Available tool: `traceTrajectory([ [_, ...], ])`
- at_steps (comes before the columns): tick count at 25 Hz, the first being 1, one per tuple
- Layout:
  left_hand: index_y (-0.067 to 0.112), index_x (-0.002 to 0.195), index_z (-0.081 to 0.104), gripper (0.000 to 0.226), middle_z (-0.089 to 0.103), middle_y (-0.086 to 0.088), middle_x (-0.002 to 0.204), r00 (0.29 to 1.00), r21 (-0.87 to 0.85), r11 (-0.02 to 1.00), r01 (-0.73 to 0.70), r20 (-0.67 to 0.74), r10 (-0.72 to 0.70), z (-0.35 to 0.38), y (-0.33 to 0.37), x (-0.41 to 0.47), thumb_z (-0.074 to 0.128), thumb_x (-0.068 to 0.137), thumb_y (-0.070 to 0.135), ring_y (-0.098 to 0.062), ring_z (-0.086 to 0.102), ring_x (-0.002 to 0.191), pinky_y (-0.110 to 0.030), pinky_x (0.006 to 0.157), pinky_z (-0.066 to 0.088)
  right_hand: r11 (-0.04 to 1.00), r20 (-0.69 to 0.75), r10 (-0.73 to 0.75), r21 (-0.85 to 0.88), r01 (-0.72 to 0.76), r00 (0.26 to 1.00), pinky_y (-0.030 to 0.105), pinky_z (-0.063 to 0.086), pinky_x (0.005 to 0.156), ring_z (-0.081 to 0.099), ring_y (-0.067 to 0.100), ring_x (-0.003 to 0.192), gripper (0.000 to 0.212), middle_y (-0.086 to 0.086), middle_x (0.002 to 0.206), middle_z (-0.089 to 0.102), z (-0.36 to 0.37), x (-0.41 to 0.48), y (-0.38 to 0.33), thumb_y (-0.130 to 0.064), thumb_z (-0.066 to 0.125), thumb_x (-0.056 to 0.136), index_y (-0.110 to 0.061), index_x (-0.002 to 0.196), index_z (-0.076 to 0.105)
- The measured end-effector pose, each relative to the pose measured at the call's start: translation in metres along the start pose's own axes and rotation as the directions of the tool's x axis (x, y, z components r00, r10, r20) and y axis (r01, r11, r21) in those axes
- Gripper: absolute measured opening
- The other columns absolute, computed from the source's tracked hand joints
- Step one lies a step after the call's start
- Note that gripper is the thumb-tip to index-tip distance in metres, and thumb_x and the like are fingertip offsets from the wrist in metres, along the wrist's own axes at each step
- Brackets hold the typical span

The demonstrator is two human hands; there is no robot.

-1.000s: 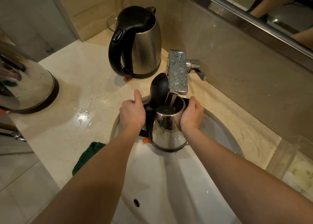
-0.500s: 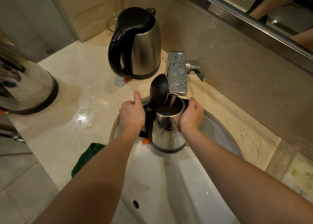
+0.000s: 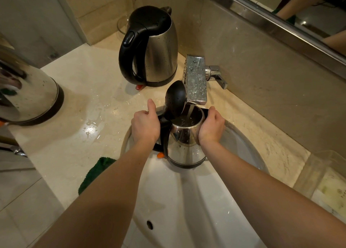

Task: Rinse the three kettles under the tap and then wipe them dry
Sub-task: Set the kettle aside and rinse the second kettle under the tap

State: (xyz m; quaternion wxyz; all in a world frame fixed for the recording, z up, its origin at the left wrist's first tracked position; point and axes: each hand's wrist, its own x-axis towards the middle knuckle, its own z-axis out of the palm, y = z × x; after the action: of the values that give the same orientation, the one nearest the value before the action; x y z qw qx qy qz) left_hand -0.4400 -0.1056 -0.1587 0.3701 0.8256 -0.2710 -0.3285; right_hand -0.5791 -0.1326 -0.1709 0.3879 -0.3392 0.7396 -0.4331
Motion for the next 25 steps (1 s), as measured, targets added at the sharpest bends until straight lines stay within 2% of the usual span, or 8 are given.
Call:
traceTrajectory([
  [11, 0.013, 0.058, 0.035, 0.059, 0.04, -0.005, 0.058, 1.0, 0.002, 1.0, 0.004, -0.004, -0.004, 0.0012, -0.0015, 0.0026, 0.031, 0.101, 0.054, -0.018, 0.04, 0.054, -0.033, 0.056, 0.036, 1.0, -0.011, 0.009, -0.014, -0.01, 1.0, 0.036, 0.034, 0.062, 0.042, 0.019, 0.065, 0.044, 0.008, 0.067, 0.048, 0.0033, 0.005, 0.0071, -0.033, 0.039, 0.1, -0.012, 0.062, 0.045],
  [25, 0.013, 0.059, 0.035, 0.058, 0.038, -0.005, 0.058, 1.0, -0.008, 1.0, 0.0, 0.0, 0.0, 0.0012, -0.0018, 0.0024, 0.032, 0.101, 0.053, -0.018, 0.039, 0.054, -0.033, 0.056, 0.036, 1.0, -0.009, 0.012, -0.016, -0.012, 1.0, 0.036, 0.031, 0.059, 0.038, 0.018, 0.063, 0.042, 0.007, 0.066, 0.045, 0.0028, 0.004, 0.0043, -0.03, 0.04, 0.1, -0.011, 0.062, 0.043],
])
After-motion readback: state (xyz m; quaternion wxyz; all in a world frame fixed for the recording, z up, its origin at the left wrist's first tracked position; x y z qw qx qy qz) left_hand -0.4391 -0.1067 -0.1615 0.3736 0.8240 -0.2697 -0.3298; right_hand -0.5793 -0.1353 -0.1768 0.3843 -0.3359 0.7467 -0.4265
